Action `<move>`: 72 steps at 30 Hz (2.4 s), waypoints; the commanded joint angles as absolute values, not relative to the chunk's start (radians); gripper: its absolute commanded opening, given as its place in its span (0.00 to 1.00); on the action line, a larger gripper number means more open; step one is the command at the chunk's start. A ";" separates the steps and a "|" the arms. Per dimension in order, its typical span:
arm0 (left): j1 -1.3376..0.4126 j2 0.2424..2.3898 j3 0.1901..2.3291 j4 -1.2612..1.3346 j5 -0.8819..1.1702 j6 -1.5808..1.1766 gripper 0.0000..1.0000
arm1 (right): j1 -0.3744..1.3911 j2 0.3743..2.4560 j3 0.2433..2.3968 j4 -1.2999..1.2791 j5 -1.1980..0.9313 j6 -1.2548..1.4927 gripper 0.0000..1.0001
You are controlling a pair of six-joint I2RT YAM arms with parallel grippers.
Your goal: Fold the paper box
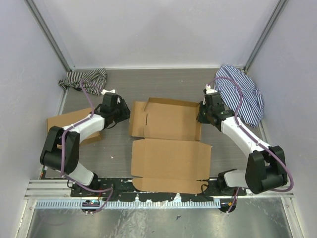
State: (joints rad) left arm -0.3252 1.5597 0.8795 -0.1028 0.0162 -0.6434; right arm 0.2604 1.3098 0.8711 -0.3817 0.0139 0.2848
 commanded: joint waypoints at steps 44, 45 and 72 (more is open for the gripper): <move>-0.635 1.621 1.062 -0.308 -0.095 -0.480 0.47 | 0.366 1.518 0.980 -0.361 0.038 0.322 0.01; -0.636 1.620 1.061 -0.315 -0.107 -0.472 0.46 | 0.366 1.516 0.981 -0.361 0.037 0.323 0.01; -0.687 1.753 1.177 -0.473 -0.204 -0.416 0.00 | 0.367 1.531 0.979 -0.343 0.011 0.354 0.01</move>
State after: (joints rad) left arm -0.6544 1.7264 1.1049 -0.3954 -0.1493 -0.4625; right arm 0.3599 1.5410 0.9401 -0.4011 0.0536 0.3130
